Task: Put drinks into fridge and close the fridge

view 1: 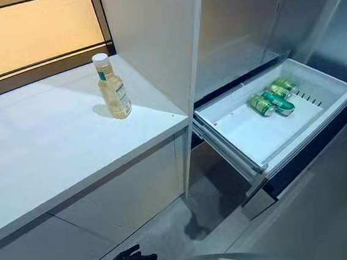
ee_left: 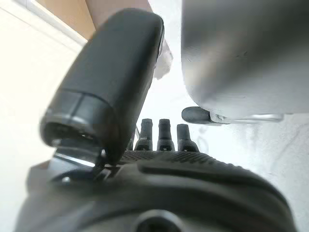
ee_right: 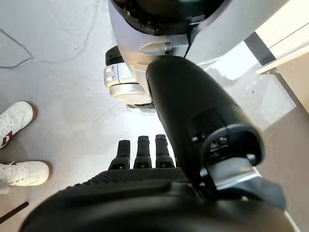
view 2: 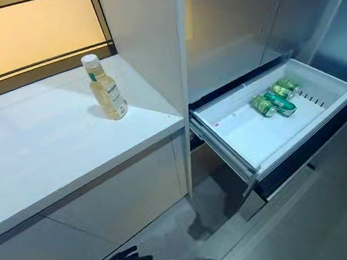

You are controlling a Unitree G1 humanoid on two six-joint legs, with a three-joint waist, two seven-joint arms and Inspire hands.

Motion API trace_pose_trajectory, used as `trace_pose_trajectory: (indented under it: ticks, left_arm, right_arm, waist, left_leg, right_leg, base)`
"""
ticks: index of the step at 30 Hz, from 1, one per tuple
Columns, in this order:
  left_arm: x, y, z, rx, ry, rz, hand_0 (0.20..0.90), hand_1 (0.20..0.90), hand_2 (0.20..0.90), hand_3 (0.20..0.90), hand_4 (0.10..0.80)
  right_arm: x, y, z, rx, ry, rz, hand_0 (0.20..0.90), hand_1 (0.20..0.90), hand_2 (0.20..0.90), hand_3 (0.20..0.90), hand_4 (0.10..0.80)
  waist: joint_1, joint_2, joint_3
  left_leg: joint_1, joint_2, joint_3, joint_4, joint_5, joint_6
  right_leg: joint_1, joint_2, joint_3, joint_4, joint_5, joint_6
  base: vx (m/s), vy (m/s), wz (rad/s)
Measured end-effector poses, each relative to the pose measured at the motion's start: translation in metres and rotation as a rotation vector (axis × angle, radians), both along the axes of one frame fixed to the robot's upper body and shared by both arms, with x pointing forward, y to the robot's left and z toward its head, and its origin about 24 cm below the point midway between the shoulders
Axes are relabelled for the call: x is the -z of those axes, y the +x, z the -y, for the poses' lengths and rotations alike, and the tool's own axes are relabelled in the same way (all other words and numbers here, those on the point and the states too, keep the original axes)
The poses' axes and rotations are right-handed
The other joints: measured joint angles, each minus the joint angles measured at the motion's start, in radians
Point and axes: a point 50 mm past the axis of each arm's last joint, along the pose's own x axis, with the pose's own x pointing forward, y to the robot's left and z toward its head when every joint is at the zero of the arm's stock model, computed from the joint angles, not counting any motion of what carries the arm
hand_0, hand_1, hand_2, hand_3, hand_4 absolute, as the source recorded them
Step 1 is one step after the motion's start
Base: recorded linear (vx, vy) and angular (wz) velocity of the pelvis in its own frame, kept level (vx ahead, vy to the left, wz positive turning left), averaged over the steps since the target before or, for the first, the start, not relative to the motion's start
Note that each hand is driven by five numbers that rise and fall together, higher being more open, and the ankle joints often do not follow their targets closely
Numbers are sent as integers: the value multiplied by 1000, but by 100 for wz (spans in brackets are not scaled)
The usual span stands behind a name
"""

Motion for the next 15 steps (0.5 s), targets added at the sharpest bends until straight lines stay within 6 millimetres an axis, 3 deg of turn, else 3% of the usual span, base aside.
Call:
trace_pose_trajectory:
  ticks: [10,15]
  left_arm:
    - [0,0,0,4,1,3,900,900,900,900,800]
    - [-2,5,2,99,20,26,900,900,900,900,800]
  right_arm:
    - [0,0,0,0,0,-1,900,900,900,900,800]
    - [0,0,0,0,-1,0,900,900,900,900,800]
  waist:
    - [0,0,0]
    - [0,1,0]
  left_leg:
    - [0,0,0,0,0,0]
    - [0,0,-2,0,0,0]
  right_leg:
    - [0,0,0,0,0,0]
    - [1,0,-1,0,0,0]
  base:
    - [0,0,0]
    - [0,0,0]
